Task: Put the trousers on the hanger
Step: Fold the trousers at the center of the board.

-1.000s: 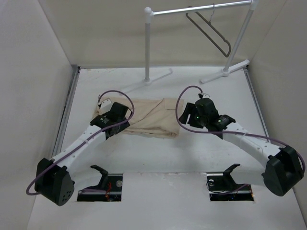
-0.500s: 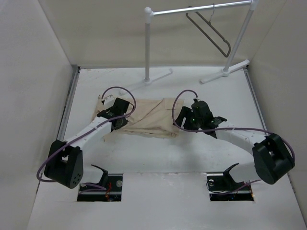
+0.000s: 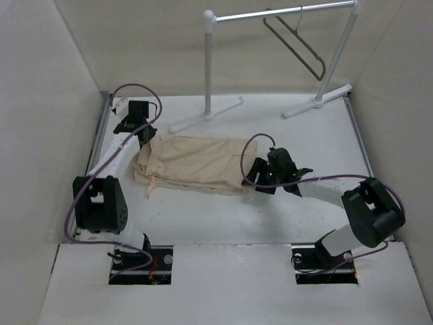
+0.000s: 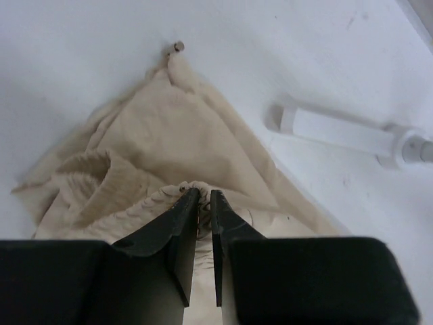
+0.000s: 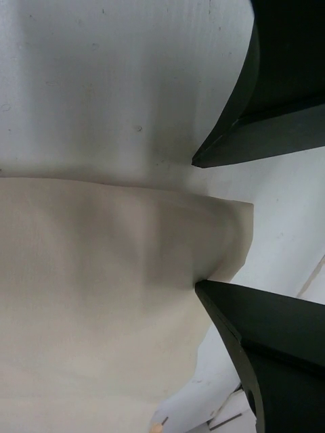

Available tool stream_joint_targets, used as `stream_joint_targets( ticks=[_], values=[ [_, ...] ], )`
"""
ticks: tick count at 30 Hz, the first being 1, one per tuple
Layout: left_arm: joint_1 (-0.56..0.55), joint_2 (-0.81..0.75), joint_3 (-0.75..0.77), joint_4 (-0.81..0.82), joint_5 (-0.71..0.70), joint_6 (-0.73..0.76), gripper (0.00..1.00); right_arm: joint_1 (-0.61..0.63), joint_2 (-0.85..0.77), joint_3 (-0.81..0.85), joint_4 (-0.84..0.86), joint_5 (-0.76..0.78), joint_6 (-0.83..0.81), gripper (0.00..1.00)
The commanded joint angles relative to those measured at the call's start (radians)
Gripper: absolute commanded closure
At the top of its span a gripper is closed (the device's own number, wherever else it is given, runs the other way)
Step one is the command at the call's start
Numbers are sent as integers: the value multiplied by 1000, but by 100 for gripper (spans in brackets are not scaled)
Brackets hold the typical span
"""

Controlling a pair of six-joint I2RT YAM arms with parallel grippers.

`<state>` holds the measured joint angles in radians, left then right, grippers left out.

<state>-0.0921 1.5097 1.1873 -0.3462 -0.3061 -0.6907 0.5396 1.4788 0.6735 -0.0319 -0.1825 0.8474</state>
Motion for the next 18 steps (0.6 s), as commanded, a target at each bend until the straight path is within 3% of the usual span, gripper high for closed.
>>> stream_joint_targets(
  ticks=[1, 5, 8, 10, 12, 18],
  values=[
    [54, 145, 99, 26, 39, 51, 88, 0, 5, 1, 64, -28, 9, 25],
    [97, 308, 214, 13, 50, 51, 84, 0, 8, 3, 61, -26, 7, 22],
    [105, 351, 255, 23, 71, 54, 56, 0, 5, 6, 58, -26, 4, 20],
    [114, 314, 239, 29, 61, 57, 41, 0, -9, 6, 55, -26, -1, 19],
    [133, 246, 201, 32, 56, 57, 33, 0, -34, -2, 52, -21, -1, 17],
    [150, -41, -41, 67, 41, 51, 30, -33, -58, -25, 75, -35, -7, 9]
  ],
)
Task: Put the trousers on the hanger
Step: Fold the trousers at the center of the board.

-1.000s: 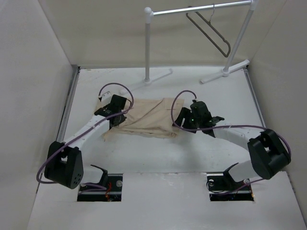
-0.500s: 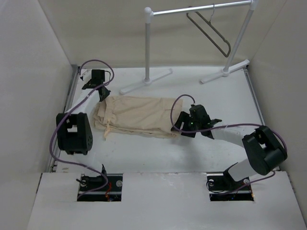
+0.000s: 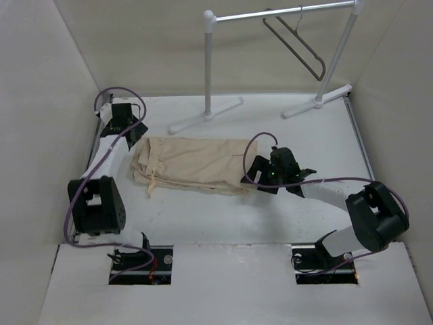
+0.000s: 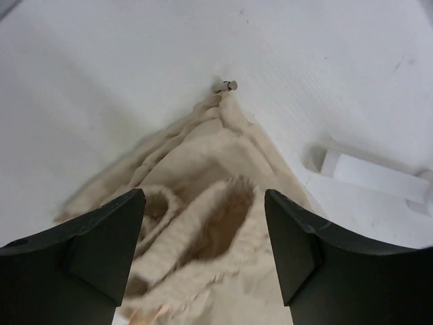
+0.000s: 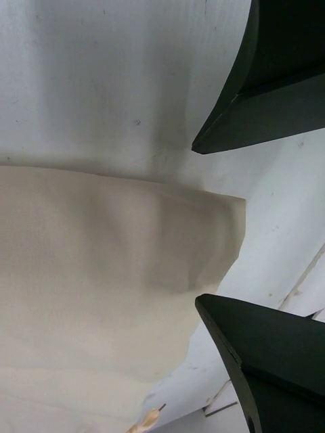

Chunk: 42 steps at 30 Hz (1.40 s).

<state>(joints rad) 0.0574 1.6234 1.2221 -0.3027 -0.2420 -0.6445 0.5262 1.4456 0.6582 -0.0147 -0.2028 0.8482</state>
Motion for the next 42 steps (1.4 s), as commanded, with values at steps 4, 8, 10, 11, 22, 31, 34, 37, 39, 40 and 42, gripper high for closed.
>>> stream_joint_targets(
  ticks=[4, 8, 10, 11, 22, 31, 34, 37, 39, 40, 42],
  values=[
    [-70, -253, -180, 42, -22, -6, 33, -16, 5, 9, 78, -40, 2, 12],
    [-193, -163, -170, 100, 46, -18, 36, -16, 54, 21, 108, -49, 22, 29],
    [-216, -94, -156, 143, 63, -32, 36, -16, 67, 15, 120, -58, 32, 39],
    [-215, -68, -156, 160, 66, -37, 37, -16, 68, 9, 127, -58, 38, 46],
    [-47, -41, -334, 189, 44, -84, 41, -36, 53, -77, 93, -35, 46, 89],
    [5, -279, -411, 155, 76, -60, 25, -22, -77, -71, -28, -20, 2, 28],
    [-29, -319, -307, 110, 89, -34, 22, -35, -183, 3, -157, 31, -60, 23],
    [-121, -338, -237, 68, 87, -20, 27, -35, -214, 89, -215, 72, -104, 31],
    [-208, -346, -236, 51, 81, -36, 38, -32, -164, 164, -197, 62, -116, 58],
    [-257, -349, -252, 54, 78, -50, 45, -32, -125, 208, -183, 51, -121, 70],
    [-323, -353, -301, 62, 76, -90, 55, -29, -24, 295, -115, 19, -132, 82]
  ],
)
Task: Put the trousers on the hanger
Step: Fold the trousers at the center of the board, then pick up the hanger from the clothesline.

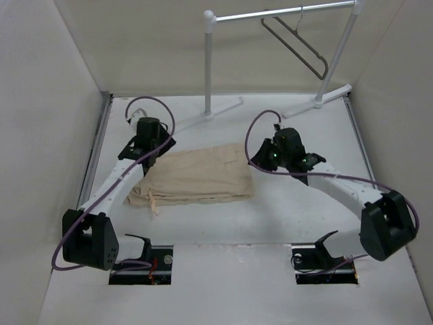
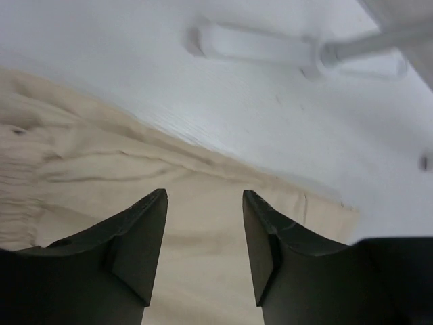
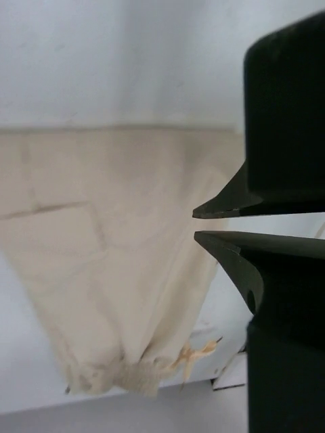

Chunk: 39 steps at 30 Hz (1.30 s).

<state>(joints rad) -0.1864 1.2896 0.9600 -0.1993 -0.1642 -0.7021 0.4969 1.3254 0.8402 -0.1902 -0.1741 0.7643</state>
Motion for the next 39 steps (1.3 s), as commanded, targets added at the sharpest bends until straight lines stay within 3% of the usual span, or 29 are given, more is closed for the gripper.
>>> stream_joint_targets(
  ticks=[1, 5, 9, 16, 19, 22, 27, 30, 33, 34, 37, 39],
  values=[
    [-98, -22, -71, -35, -8, -57, 57, 1, 153, 146, 107, -30, -42, 84],
    [-91, -64, -232, 4, -1, -145, 59, -8, 381, 256, 230, -61, 42, 89],
    [-3, -139, -386, -2, 11, -166, 59, -45, 550, 296, 259, -64, 180, 90],
    [182, -245, -553, -15, 94, -169, 55, -39, 612, 287, 218, 39, 263, 90],
    [225, -300, -563, -15, 132, -165, 49, -36, 603, 281, 215, 64, 268, 90],
    [219, -332, -509, -29, 169, -157, 40, -22, 542, 278, 224, 59, 238, 81],
    [143, -335, -380, -40, 157, -149, 32, -13, 361, 257, 184, 47, 145, 51],
    [92, -297, -301, -45, 128, -140, 32, -13, 263, 231, 152, 21, 119, 43],
    [19, -251, -222, -38, 75, -116, 34, -5, 180, 261, 65, -21, 84, 42],
    [-15, -231, -192, -38, 51, -105, 35, 10, 155, 296, 19, -37, 66, 45],
    [-125, -158, -100, -35, 3, -56, 40, 64, 80, 461, -104, -64, -54, 76],
    [-205, -89, -41, -26, -11, -28, 49, 76, 60, 635, -199, -44, -136, 91]
  ],
)
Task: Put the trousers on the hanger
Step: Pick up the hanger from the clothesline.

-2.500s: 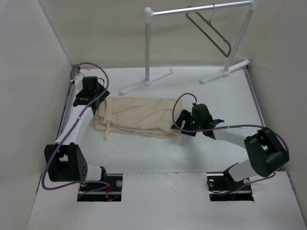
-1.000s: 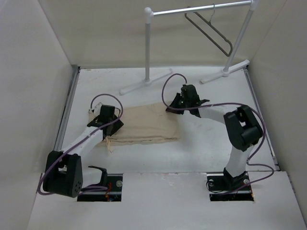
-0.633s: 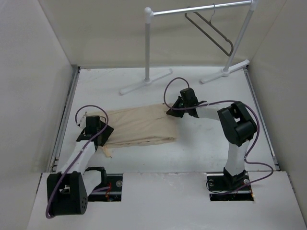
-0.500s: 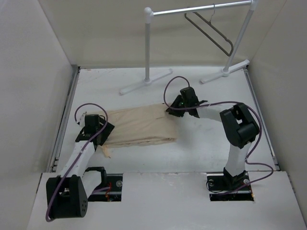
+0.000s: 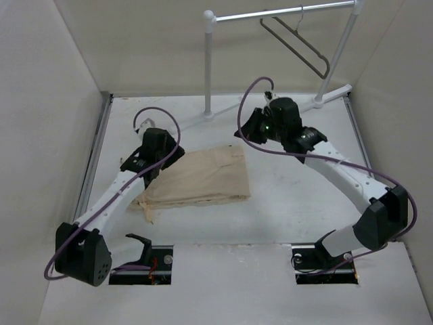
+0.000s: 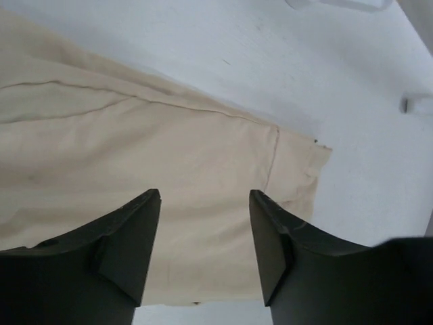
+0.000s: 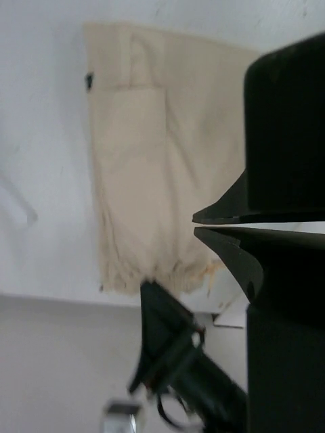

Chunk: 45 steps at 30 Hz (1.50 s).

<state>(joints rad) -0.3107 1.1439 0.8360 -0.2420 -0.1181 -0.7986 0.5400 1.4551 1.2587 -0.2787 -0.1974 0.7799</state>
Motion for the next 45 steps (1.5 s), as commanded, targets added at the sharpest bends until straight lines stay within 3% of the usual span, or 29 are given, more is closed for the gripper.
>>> stream_joint_targets(
  ticks=[1, 5, 9, 13, 17, 22, 26, 28, 32, 37, 45],
  values=[
    [-118, 89, 110, 17, -60, 81, 56, 25, -64, 313, -155, -2, -180, 93],
    [-253, 206, 201, 3, -110, 116, 78, -112, 6, 664, -256, 44, -307, 90],
    [-345, 275, 262, 1, -124, 180, 83, -319, 141, 962, -367, 93, -404, 76],
    [-392, 309, 282, 23, -60, 211, 83, -494, 215, 1016, -378, 115, -455, 49],
    [-402, 336, 282, 23, -22, 222, 82, -576, 287, 1036, -395, 61, -513, 24],
    [-390, 332, 258, 18, -3, 269, 81, -578, 318, 1012, -389, -4, -597, 13],
    [-385, 329, 232, 29, 11, 271, 80, -582, 344, 1007, -373, 6, -636, 10],
    [-382, 330, 229, 30, 12, 269, 79, -578, 366, 1018, -382, -7, -645, 11],
    [-363, 333, 229, 33, 12, 263, 79, -562, 386, 999, -389, -30, -656, 33],
    [-356, 335, 229, 30, 12, 253, 78, -507, 413, 998, -383, 24, -708, 44],
    [-353, 321, 204, 23, 12, 230, 78, -429, 383, 955, -246, 183, -758, 83]
  ],
)
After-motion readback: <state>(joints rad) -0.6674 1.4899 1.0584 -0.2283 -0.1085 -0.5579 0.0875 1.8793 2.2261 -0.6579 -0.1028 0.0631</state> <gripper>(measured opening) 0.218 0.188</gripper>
